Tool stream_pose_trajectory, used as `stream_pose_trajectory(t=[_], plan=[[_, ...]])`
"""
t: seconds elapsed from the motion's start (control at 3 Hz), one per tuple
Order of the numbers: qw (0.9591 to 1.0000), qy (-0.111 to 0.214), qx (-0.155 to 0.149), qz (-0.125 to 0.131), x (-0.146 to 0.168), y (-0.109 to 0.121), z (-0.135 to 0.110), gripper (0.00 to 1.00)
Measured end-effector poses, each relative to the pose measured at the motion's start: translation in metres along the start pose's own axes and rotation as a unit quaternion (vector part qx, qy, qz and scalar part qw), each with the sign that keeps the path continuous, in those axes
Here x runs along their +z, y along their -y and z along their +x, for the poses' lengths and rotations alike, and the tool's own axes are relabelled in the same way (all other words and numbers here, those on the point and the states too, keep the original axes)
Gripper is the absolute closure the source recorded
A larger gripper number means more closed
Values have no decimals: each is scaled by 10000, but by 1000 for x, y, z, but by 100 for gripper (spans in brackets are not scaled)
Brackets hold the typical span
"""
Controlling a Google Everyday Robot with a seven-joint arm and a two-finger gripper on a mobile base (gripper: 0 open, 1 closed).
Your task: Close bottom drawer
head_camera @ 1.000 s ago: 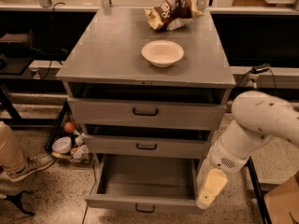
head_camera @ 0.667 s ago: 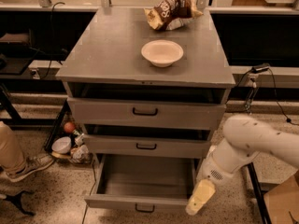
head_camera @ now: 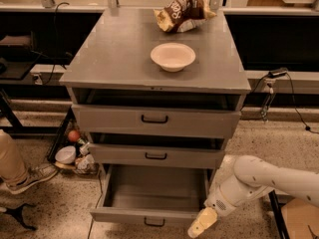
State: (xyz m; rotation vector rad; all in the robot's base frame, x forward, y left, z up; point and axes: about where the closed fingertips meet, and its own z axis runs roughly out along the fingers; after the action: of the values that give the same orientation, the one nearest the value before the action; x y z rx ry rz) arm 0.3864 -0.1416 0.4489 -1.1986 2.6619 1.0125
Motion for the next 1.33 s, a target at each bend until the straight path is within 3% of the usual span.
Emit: stream_pose_trajectory(t=[0.67, 1.0, 1.33], plan=[[9966, 154, 457, -661, 96, 43, 20, 41], [9935, 114, 772, -829, 135, 58, 26, 64], [9931, 100, 776, -869, 139, 56, 29, 88]])
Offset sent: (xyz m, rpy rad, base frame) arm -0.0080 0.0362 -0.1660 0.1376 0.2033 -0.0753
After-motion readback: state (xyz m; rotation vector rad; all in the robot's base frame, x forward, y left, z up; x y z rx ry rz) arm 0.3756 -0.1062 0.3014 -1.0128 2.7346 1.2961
